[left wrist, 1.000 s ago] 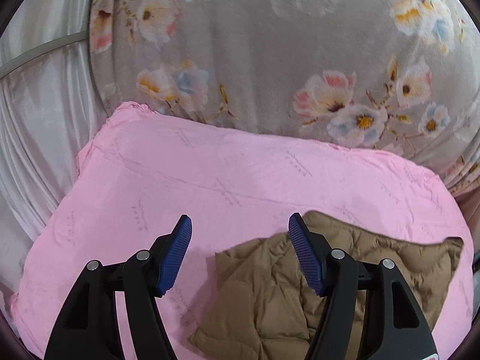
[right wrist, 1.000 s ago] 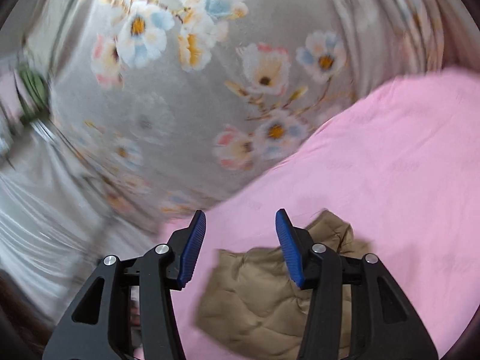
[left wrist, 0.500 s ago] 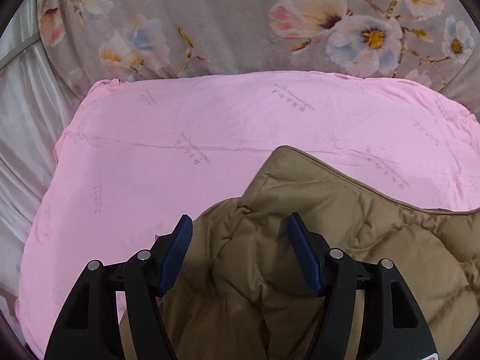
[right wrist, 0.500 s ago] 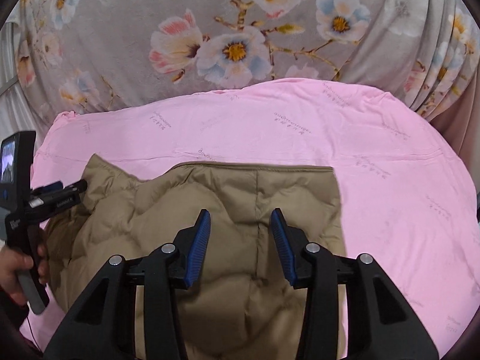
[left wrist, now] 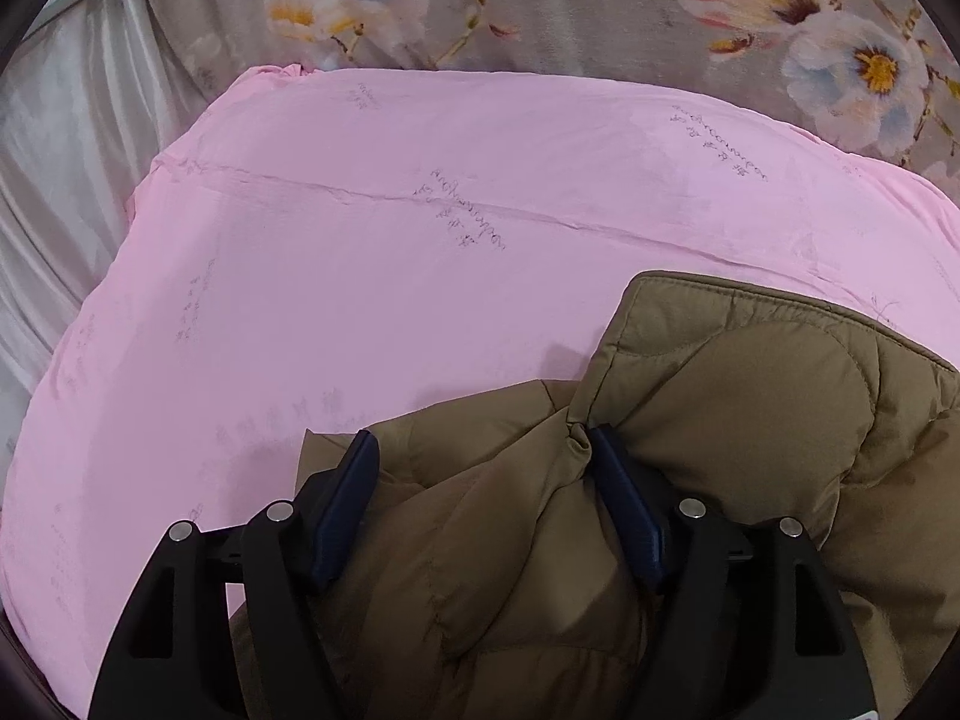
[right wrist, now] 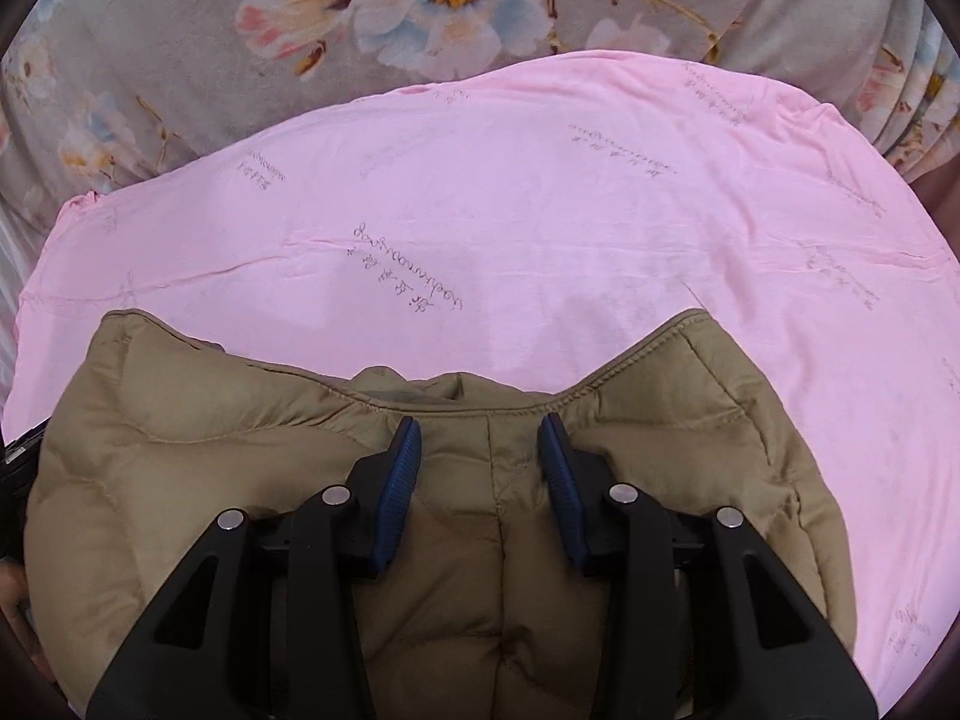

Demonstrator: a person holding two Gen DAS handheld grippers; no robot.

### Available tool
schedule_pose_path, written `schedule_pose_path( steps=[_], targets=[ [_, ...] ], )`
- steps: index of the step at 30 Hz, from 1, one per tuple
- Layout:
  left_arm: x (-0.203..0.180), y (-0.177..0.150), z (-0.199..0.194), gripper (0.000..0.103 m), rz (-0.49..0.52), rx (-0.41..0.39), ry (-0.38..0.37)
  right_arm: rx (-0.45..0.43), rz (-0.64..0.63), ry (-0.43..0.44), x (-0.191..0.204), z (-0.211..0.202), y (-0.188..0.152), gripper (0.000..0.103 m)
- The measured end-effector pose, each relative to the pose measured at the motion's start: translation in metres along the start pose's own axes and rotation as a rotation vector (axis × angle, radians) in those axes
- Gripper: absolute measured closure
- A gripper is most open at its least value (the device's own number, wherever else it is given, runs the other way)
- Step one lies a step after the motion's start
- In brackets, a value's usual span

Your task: Fold large clothes

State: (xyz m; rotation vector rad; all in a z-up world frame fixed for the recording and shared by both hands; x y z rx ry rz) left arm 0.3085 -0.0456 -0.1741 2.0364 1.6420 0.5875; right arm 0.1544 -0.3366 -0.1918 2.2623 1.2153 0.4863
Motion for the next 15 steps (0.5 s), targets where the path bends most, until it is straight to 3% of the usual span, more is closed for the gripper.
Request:
schedule_pose_path(
  steps=[10,12,15],
  targets=[
    [-0.003,-0.001,0.011,0.027,0.004,0.001,0.026,0.010,0.002,0.001,0.004,0.016,0.000,0.063],
    [-0.004,0.002,0.004,0.032,0.041,0.025,0.048,0.028,0.009,-0.034,0.000,0.004,0.004,0.063],
    [-0.010,0.014,-0.034,0.038,0.071,-0.011,0.030,-0.053,0.052,0.005,0.000,-0.046,0.016,0.063]
  ],
)
Point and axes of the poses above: each gripper's, at about its wrist camera, not at the fingertips, and z roughly the way its jaws point, x to its left, y to its top, the point moved 8 cm from there along z, roughly the way its jaws point, and after that the axes turned 7 degrees about -y, right-handed, at the moved point
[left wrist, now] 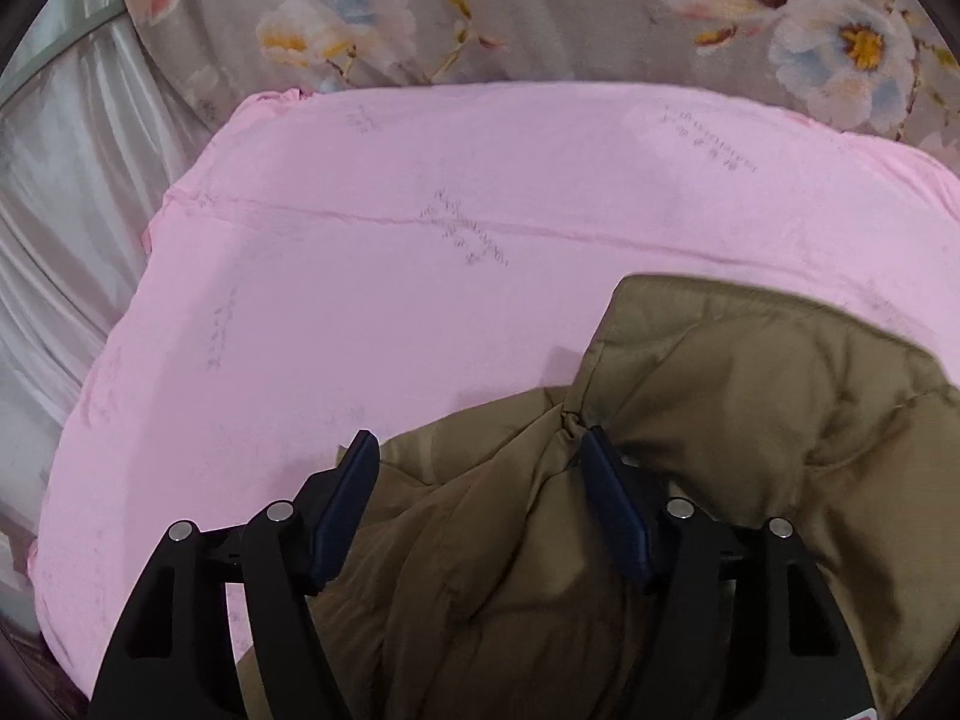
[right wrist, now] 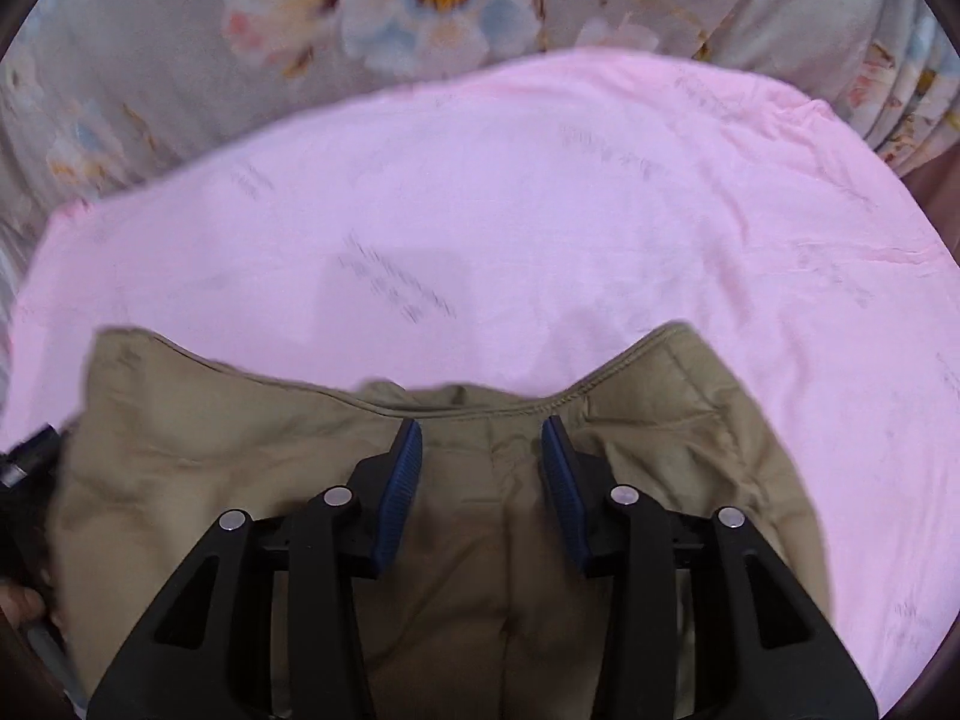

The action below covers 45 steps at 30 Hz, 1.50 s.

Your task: Fold large clothes

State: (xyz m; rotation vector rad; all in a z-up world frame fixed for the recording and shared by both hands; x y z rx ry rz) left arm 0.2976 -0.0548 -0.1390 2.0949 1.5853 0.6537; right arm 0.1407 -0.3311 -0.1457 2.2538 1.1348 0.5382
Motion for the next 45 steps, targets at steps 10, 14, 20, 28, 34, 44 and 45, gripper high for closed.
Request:
schedule_pose_path(
  steps=[10,14,20,28,34,44,45],
  targets=[
    [-0.090,0.010,-0.033,0.037,0.101,-0.034,-0.162,0.038,-0.129,0.112,0.077,-0.002,-0.020,0.067],
    [-0.092,-0.005,-0.004,0.030,0.106,-0.012,-0.113,0.061,-0.100,0.122,0.077,0.015,-0.026,0.067],
    [-0.084,-0.015,0.018,0.022,0.076,-0.011,-0.080,0.049,-0.136,0.101,0.087,0.035,-0.032,0.067],
    [-0.087,-0.019,0.031,0.020,0.083,-0.042,-0.031,-0.002,-0.144,0.081,0.091,0.049,-0.038,0.068],
    [-0.089,-0.019,0.037,0.019,0.088,-0.033,-0.015,-0.007,-0.139,0.085,0.091,0.054,-0.038,0.069],
    [-0.036,0.008,-0.015,0.022,0.066,-0.057,-0.028,-0.074,0.036,-0.073,-0.035,-0.023,0.004,0.068],
    [-0.023,0.010,-0.013,0.022,0.052,-0.053,-0.004,-0.047,0.067,-0.111,-0.056,-0.017,-0.001,0.068]
  ],
)
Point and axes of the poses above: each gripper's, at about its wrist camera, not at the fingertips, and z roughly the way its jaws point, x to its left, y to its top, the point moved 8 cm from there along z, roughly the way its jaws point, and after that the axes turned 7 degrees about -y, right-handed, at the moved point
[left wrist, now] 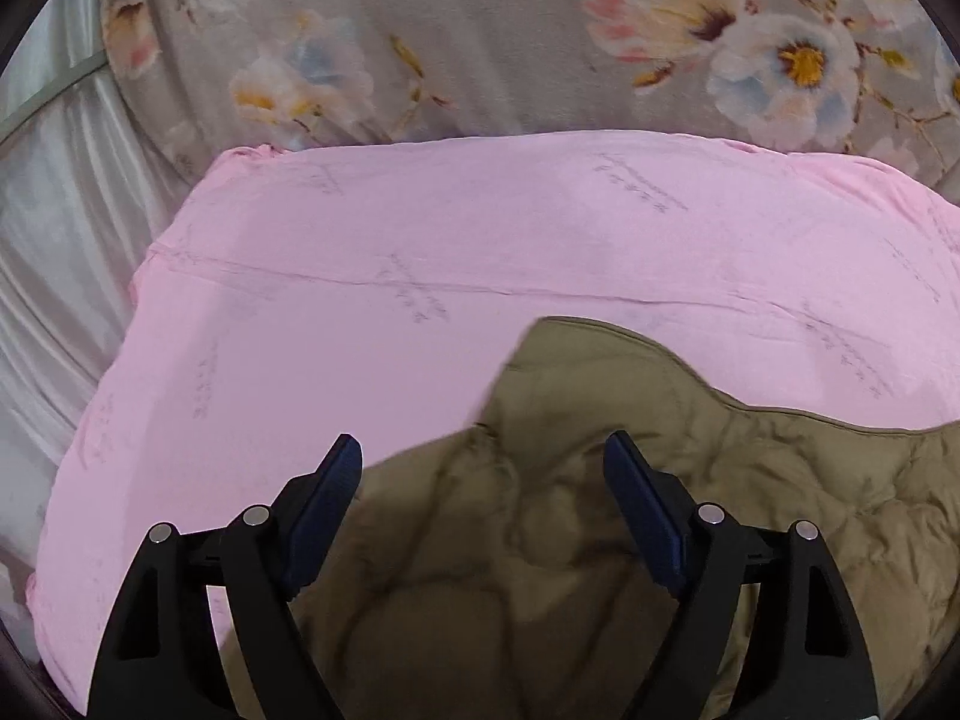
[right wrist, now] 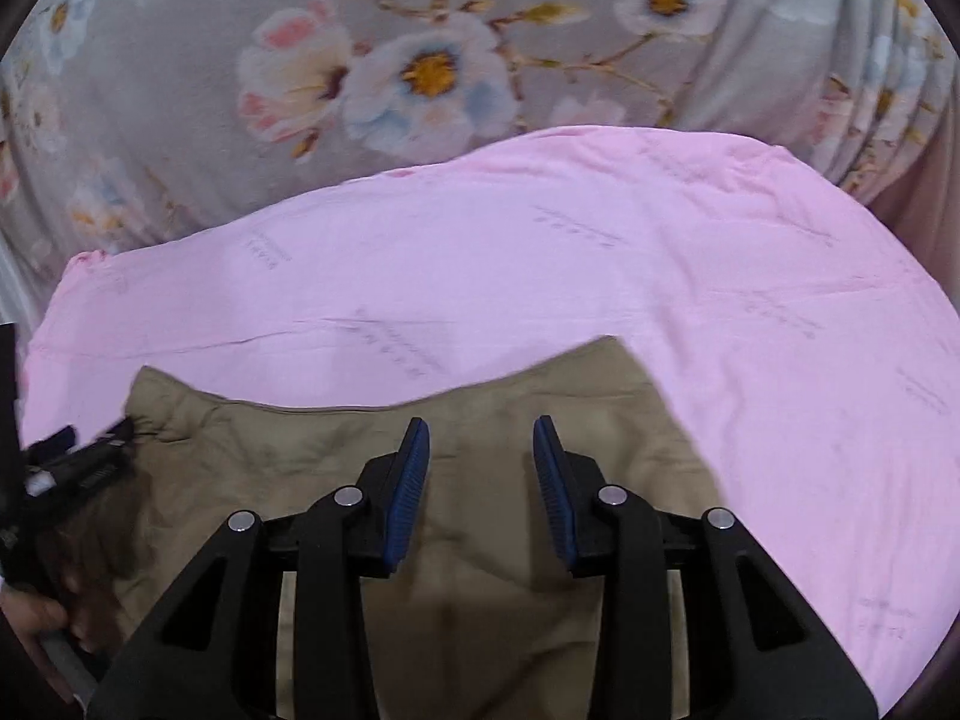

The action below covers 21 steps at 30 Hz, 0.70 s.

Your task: Fold large clothes

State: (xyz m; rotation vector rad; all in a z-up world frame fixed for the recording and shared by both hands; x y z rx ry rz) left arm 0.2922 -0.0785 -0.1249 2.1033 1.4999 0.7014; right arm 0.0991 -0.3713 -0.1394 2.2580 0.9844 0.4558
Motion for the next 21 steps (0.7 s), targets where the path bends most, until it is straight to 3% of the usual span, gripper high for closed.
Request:
schedule_pose_path(
  steps=[3,5,8,21],
  targets=[
    [0.030,-0.010,0.025,0.024,-0.064,0.077,0.052,0.067,0.088,0.003,-0.029,0.021,-0.016,0.069],
    [0.040,-0.024,0.041,0.020,-0.100,0.116,0.033,0.082,0.101,0.009,-0.032,0.033,-0.025,0.069],
    [0.043,-0.030,0.047,0.017,-0.114,0.090,0.035,0.068,0.047,-0.018,-0.025,0.042,-0.035,0.068],
    [0.043,-0.036,0.063,0.010,-0.146,0.065,0.037,0.034,0.074,0.001,-0.025,0.063,-0.041,0.068]
  ],
)
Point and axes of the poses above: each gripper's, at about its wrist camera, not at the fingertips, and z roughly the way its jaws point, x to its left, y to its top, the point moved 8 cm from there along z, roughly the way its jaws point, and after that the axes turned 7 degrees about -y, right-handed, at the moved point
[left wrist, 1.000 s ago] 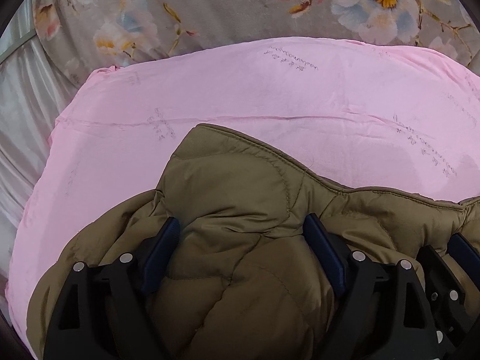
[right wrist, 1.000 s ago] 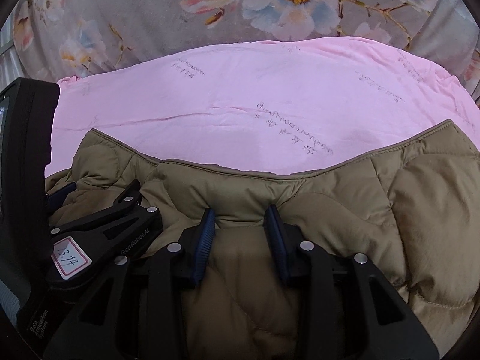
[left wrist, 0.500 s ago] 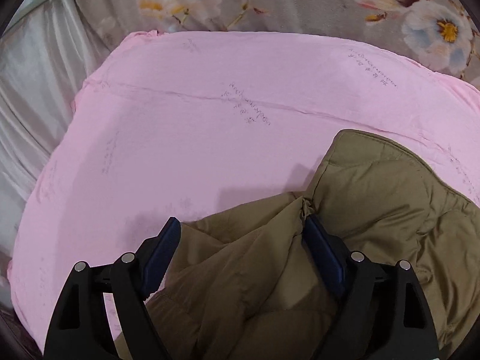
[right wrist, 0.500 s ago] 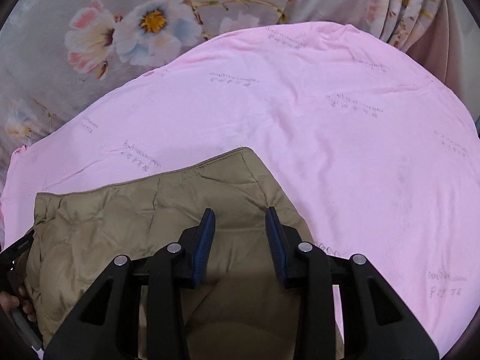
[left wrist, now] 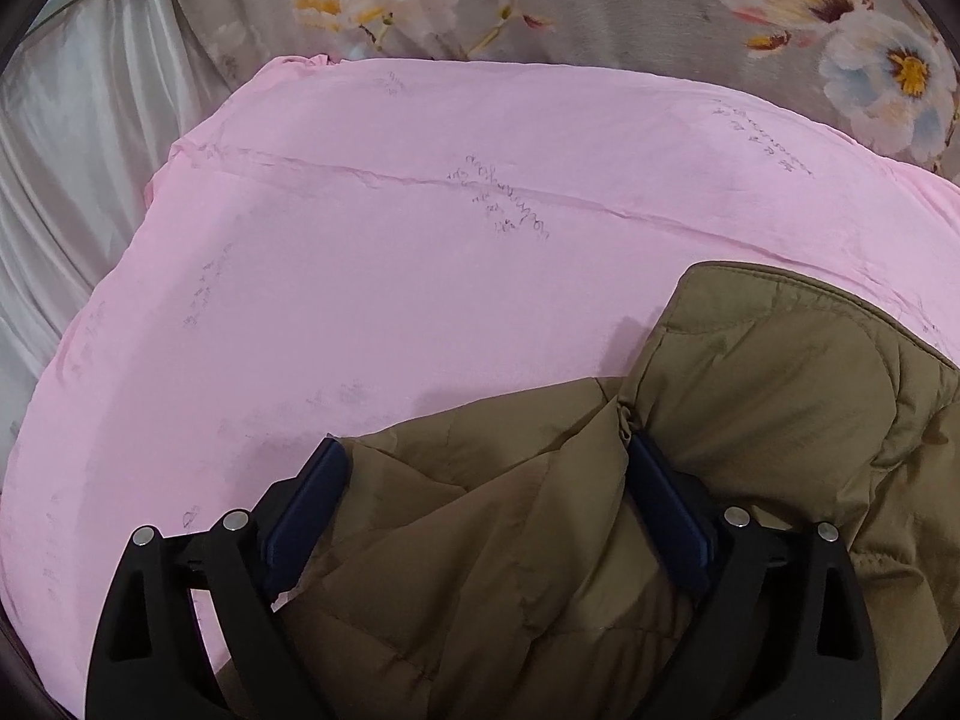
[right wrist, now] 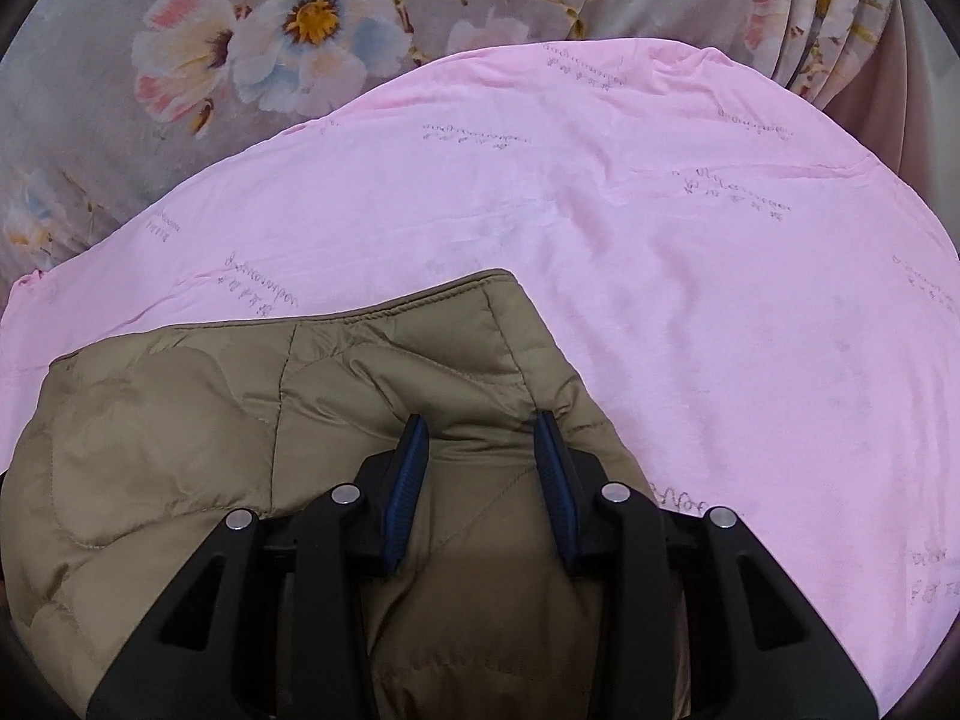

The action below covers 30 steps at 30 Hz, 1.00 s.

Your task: Fold large clothes

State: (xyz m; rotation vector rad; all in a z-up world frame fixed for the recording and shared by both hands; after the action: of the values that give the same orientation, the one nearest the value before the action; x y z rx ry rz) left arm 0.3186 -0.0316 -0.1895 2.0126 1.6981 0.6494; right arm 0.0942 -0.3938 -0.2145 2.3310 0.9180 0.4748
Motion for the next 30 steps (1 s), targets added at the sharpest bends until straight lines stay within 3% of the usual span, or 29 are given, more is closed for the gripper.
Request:
schedule_pose_path(
  steps=[5,7,11,15,19,30],
  targets=[
    [0.000,0.001,-0.003,0.010,0.013,0.018,0.010,0.036,-0.018,-0.015,0.000,-0.005,0.003,0.068],
    [-0.002,0.000,-0.016,0.017,0.050,0.043,0.015,0.014,-0.025,-0.022,0.000,-0.032,0.009,0.067],
    [-0.006,-0.008,-0.077,0.021,0.048,0.002,-0.062,-0.110,-0.093,0.047,0.028,-0.117,0.004,0.067],
    [-0.034,-0.043,-0.125,0.021,0.095,-0.009,-0.150,-0.064,-0.181,0.145,0.075,-0.150,-0.036,0.068],
    [-0.064,-0.083,-0.124,0.022,0.174,0.042,-0.151,0.029,-0.244,0.182,0.112,-0.139,-0.077,0.082],
    [-0.065,-0.102,-0.106,0.016,0.175,-0.044,-0.060,0.022,-0.300,0.121,0.123,-0.108,-0.105,0.083]
  ],
)
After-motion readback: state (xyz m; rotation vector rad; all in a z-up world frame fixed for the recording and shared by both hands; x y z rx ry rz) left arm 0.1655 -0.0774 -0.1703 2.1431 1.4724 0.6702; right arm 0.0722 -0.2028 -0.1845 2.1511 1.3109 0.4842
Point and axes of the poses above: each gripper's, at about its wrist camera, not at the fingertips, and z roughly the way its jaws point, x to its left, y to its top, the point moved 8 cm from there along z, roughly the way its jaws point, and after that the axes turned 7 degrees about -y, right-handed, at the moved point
